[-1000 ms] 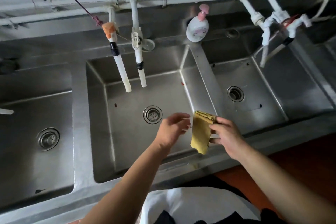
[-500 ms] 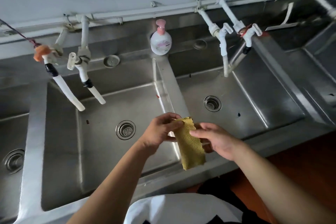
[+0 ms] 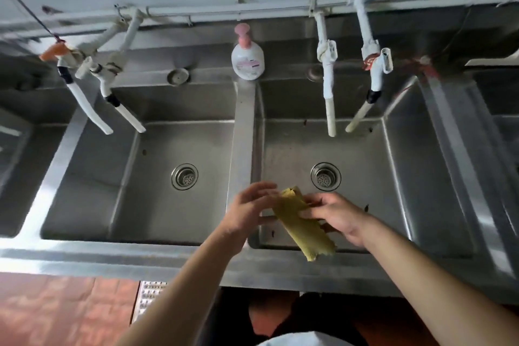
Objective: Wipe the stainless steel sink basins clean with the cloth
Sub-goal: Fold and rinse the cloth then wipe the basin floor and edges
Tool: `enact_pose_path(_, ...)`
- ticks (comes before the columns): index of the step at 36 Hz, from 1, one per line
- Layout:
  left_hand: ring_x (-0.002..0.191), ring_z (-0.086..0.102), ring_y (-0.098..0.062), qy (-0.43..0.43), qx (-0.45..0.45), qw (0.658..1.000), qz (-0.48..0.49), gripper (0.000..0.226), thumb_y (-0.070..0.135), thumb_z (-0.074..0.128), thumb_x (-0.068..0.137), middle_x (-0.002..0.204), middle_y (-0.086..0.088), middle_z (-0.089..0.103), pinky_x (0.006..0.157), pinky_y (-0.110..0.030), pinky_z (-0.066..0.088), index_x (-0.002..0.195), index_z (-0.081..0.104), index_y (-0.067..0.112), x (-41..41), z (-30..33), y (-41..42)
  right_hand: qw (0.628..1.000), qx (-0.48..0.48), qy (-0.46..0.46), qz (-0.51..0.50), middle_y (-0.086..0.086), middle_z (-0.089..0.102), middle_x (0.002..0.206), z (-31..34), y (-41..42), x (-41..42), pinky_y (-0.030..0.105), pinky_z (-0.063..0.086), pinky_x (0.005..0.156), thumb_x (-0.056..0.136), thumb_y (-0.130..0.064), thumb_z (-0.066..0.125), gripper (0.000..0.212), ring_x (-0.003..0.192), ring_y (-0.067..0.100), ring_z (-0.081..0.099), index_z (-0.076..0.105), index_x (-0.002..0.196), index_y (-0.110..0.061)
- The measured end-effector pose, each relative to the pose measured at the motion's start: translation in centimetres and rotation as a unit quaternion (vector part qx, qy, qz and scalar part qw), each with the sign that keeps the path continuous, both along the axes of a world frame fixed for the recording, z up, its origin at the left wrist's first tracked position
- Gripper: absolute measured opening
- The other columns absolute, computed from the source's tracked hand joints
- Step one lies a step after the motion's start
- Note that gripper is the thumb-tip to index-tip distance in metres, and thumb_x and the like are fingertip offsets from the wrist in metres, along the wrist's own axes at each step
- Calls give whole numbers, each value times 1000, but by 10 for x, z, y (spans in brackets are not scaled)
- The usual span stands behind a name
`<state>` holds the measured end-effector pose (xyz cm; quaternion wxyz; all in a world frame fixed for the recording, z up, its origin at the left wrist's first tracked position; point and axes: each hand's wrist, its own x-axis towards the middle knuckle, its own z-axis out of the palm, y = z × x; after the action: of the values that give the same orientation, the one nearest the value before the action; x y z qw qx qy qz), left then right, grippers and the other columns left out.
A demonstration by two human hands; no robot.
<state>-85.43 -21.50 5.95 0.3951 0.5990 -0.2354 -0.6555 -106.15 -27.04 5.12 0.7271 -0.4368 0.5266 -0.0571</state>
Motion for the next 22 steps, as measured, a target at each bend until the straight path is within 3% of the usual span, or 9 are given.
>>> enact_pose_path(4,93,65,-12,-207,-15,978,32,24,7,65,91,103,2,73,78,-22,51,107,70,25,12,-12,3,995,-47,61,-58,-1,76,94,-27,-16,0,30,53,76,86,-11,73,24,88,17,69,73,110,-17)
enact_pose_path(6,100,63,-12,-305,-11,952,5,28,14,64,92,105,8,70,85,-22,50,115,67,28,22,-19,2,989,-72,106,-79,-2,74,99,-42,-24,1,33,55,85,87,-9,72,29,92,17,68,71,116,-14)
enact_pose_path(8,102,62,-17,-394,-4,918,-43,38,25,62,93,110,3,67,91,-28,47,130,60,31,33,-29,-5,982,-88,148,-75,2,72,112,-57,-32,2,41,53,97,88,-11,71,36,102,22,66,67,124,-13)
enact_pose_path(10,128,50,-24,-477,-29,871,-115,52,32,59,95,139,-4,55,109,-34,38,145,46,25,43,-45,-17,978,-95,175,-57,3,69,120,-71,-40,4,42,50,101,89,-14,70,40,108,23,64,65,128,-14)
enact_pose_path(11,143,34,-25,-509,-39,847,-149,60,36,57,97,154,-5,40,118,-36,27,151,37,21,47,-54,-25,977,-97,186,-47,2,68,121,-79,-45,6,40,50,100,89,-13,69,40,108,23,63,64,129,-14)
enact_pose_path(14,153,-8,-23,-589,-28,776,-223,78,54,41,99,167,-3,-4,124,-38,0,159,5,21,54,-86,-46,971,-94,219,-8,0,68,105,-103,-59,14,34,51,88,88,-10,65,35,96,19,63,68,123,-14)
enact_pose_path(17,149,-24,-24,-644,-43,715,-267,82,62,26,98,164,-5,-18,120,-37,-15,157,-12,20,54,-118,-57,960,-96,261,37,3,67,97,-133,-79,27,30,50,80,84,-7,60,30,94,27,65,73,111,-15)
enact_pose_path(20,150,-19,-27,-662,-67,693,-276,83,59,25,97,165,-10,-12,124,-42,-6,157,-11,13,49,-139,-55,938,-123,313,79,9,69,92,-163,-107,44,26,43,69,84,-7,55,17,93,32,66,70,86,-15)
enact_pose_path(22,153,-9,-28,-670,-82,694,-252,82,56,29,97,166,-11,-4,125,-44,1,158,-1,10,46,-147,-50,920,-153,344,111,13,71,97,-179,-130,57,28,46,70,86,-8,52,18,90,33,66,67,87,-18)
